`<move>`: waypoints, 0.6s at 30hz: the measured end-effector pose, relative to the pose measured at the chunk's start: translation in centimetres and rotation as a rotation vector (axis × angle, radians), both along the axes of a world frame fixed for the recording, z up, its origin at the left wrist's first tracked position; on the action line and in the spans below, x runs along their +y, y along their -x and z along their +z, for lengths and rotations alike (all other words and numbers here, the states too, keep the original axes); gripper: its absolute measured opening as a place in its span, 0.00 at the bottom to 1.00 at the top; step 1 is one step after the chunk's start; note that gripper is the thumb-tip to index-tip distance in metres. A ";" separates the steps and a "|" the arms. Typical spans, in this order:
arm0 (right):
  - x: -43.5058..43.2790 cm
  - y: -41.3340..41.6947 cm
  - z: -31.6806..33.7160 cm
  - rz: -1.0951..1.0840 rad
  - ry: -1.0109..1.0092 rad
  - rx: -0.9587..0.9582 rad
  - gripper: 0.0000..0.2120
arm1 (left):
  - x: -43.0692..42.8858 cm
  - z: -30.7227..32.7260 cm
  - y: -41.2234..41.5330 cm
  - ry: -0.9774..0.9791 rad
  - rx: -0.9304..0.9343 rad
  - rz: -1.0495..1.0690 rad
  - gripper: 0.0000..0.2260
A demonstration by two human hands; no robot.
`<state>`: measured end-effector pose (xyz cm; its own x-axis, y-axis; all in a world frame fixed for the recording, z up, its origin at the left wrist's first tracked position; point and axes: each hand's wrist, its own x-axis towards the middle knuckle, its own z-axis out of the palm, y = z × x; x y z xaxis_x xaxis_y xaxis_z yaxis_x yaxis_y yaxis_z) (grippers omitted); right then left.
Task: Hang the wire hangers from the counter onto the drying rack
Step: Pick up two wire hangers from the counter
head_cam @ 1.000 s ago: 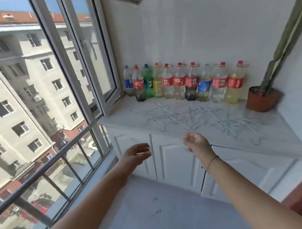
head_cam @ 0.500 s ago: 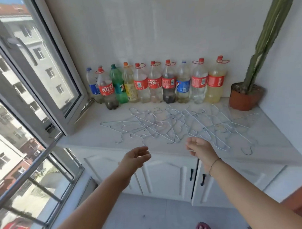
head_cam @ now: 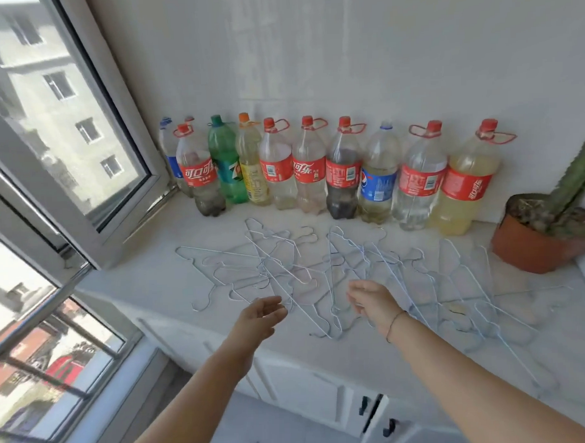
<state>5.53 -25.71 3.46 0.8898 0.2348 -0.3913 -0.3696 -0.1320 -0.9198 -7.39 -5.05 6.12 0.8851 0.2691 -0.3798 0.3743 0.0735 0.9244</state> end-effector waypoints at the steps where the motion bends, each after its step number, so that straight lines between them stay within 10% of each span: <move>1: 0.2 -1.1 -0.6 0.018 0.001 0.017 0.11 | -0.2 -0.5 -0.7 0.010 0.007 0.013 0.19; 18: 6.5 -10.2 -6.8 0.074 0.037 0.258 0.09 | 2.1 -5.8 -9.3 0.105 0.130 0.076 0.21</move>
